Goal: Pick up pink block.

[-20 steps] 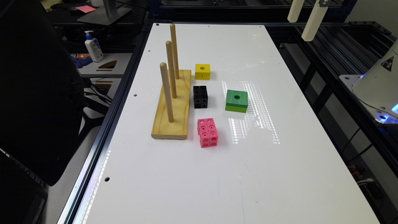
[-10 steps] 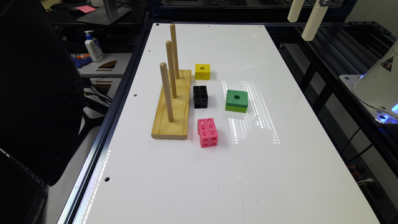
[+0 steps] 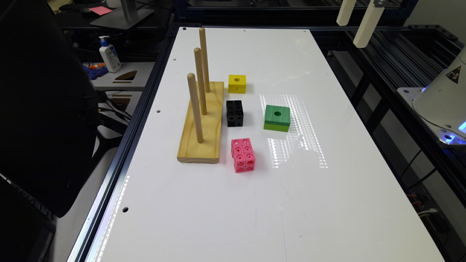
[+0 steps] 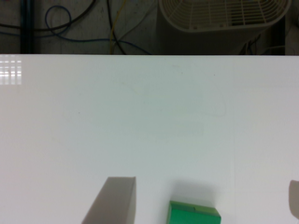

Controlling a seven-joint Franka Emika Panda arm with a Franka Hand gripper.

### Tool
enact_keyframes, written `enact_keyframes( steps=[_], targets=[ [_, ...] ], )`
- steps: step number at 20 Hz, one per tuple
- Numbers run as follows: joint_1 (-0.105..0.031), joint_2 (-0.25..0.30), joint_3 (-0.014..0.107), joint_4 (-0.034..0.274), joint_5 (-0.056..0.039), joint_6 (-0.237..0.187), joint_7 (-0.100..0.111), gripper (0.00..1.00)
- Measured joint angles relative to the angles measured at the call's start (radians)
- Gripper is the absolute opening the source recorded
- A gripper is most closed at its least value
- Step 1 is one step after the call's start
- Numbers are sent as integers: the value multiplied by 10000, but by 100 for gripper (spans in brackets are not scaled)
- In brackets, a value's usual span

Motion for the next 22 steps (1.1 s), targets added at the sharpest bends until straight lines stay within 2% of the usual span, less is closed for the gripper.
enact_keyframes(
  steps=[6, 9, 10, 12, 14, 16, 18, 22],
  targets=[
    [14, 0, 36, 5, 20, 6, 2, 100],
    [108, 0, 73, 16, 81, 33, 65, 100],
    [149, 1, 96, 17, 106, 61, 107, 100],
    [286, 28, 225, 28, 226, 161, 287, 100],
    [393, 68, 363, 31, 280, 260, 486, 100],
    [431, 120, 457, 33, 297, 345, 602, 100],
    [430, 161, 498, 34, 308, 416, 626, 100],
    [427, 172, 499, 35, 309, 458, 627, 100]
  ],
)
